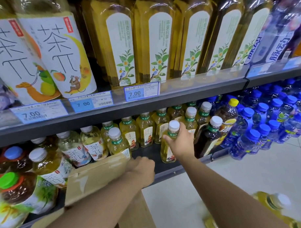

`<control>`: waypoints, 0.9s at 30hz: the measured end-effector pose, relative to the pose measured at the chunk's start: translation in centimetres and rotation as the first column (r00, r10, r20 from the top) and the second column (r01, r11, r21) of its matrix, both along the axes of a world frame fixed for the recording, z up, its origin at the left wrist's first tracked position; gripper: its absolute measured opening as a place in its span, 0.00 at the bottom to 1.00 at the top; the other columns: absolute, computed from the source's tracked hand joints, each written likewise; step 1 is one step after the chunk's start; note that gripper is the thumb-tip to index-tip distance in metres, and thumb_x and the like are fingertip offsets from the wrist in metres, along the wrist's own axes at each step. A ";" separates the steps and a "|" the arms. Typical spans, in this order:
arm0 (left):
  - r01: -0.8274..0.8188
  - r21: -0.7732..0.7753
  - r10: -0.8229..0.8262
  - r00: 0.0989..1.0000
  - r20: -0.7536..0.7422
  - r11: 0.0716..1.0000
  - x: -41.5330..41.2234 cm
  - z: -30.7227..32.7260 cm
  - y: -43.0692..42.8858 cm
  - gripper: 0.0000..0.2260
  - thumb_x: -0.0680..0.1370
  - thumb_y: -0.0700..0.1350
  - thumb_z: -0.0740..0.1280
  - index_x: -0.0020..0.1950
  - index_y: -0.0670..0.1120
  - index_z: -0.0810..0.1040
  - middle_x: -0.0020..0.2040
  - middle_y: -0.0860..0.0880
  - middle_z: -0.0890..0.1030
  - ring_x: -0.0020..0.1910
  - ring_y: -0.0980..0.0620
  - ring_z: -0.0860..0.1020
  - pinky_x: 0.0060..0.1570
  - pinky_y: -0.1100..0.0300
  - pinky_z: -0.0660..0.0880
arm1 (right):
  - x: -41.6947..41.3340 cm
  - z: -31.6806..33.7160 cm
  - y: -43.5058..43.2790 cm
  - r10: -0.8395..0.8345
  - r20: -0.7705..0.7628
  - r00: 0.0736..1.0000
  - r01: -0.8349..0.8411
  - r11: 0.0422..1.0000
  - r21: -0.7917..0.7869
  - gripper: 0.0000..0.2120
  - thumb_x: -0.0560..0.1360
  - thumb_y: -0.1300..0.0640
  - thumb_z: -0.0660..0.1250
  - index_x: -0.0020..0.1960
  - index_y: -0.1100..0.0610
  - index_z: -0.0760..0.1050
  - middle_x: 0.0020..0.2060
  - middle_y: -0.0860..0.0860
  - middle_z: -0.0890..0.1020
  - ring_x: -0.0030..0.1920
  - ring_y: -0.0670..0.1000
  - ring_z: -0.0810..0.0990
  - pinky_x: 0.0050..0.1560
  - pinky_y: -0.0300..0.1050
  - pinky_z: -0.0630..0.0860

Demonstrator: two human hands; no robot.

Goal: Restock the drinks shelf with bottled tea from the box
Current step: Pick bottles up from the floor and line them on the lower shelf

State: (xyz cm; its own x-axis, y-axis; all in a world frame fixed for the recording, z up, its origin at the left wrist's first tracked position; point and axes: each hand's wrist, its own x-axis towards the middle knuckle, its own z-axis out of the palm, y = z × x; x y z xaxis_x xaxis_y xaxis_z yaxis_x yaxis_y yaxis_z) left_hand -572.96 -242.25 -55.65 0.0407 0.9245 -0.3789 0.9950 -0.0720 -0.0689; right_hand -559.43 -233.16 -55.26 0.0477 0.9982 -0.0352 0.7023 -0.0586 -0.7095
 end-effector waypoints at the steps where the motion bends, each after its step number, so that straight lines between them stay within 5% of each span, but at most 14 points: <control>1: 0.023 0.003 -0.023 0.999 -0.043 1.000 -0.1 -0.2 -0.3 0.13 0.80 0.51 0.63 0.62 0.49 0.77 0.57 0.46 0.78 0.56 0.45 0.76 0.46 0.52 0.69 | -0.2 -1.0 -0.5 -0.025 -0.009 1.000 0.024 0.999 -0.026 0.37 0.68 0.38 0.74 0.69 0.49 0.62 0.61 0.51 0.77 0.64 0.57 0.73 0.62 0.60 0.74; 5: 0.095 -0.002 -0.094 0.987 -0.133 0.995 0.1 -0.6 -0.7 0.12 0.80 0.53 0.61 0.58 0.50 0.79 0.53 0.45 0.80 0.53 0.44 0.77 0.46 0.50 0.67 | -1.4 -4.0 -1.5 -0.127 -0.172 0.977 0.105 0.986 -0.127 0.43 0.66 0.42 0.77 0.71 0.48 0.54 0.64 0.55 0.73 0.63 0.60 0.74 0.62 0.60 0.74; 14: 0.030 -0.006 -0.031 0.994 -0.106 1.000 0.0 -1.3 -0.4 0.13 0.79 0.54 0.59 0.53 0.50 0.79 0.48 0.47 0.82 0.48 0.44 0.80 0.41 0.55 0.68 | -2.3 -4.6 1.7 -0.187 -0.307 0.933 0.143 0.977 -0.159 0.33 0.70 0.56 0.77 0.68 0.57 0.63 0.65 0.55 0.75 0.66 0.56 0.73 0.68 0.50 0.69; 18: 0.030 -0.047 -0.036 0.990 -0.134 0.998 0.2 -1.0 -0.8 0.12 0.80 0.53 0.59 0.53 0.50 0.79 0.49 0.48 0.82 0.49 0.45 0.80 0.41 0.55 0.68 | -2.4 -5.3 2.9 -0.193 -0.182 0.964 0.152 0.964 -0.216 0.33 0.71 0.48 0.76 0.67 0.60 0.64 0.62 0.59 0.77 0.63 0.60 0.76 0.63 0.51 0.73; 21: 0.050 -0.053 -0.056 0.990 -0.130 0.997 0.5 -0.8 -1.6 0.13 0.81 0.53 0.57 0.55 0.51 0.79 0.49 0.48 0.82 0.48 0.46 0.80 0.43 0.54 0.67 | -2.0 -5.4 2.6 -0.137 -0.028 0.990 0.121 0.940 -0.318 0.28 0.73 0.44 0.73 0.63 0.62 0.70 0.55 0.58 0.79 0.55 0.58 0.80 0.50 0.48 0.76; 24: 0.088 -0.075 -0.098 0.986 -0.132 0.993 1.4 -0.4 -2.3 0.12 0.81 0.52 0.58 0.59 0.52 0.78 0.53 0.48 0.81 0.53 0.45 0.79 0.50 0.50 0.67 | 0.4 -5.2 0.4 -0.008 0.089 0.996 0.042 0.921 -0.388 0.22 0.75 0.45 0.71 0.59 0.61 0.74 0.48 0.55 0.78 0.47 0.55 0.79 0.42 0.43 0.72; 27: 0.081 -0.143 -0.107 0.977 -0.184 0.986 3.4 0.0 -2.9 0.15 0.80 0.47 0.60 0.65 0.50 0.76 0.61 0.47 0.79 0.61 0.44 0.75 0.62 0.47 0.65 | 4.8 -5.0 -2.8 0.158 0.271 0.950 -0.036 0.913 -0.407 0.21 0.75 0.44 0.68 0.57 0.61 0.77 0.52 0.57 0.82 0.53 0.57 0.81 0.44 0.43 0.71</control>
State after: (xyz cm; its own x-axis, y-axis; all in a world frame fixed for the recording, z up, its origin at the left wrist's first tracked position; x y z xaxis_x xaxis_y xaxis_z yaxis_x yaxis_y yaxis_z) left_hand -569.57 -245.10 -55.65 0.0401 0.8604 -0.5081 0.9528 -0.1862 -0.2400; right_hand -554.61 -235.94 -60.24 0.0208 0.9053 -0.4243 0.8901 -0.2101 -0.4045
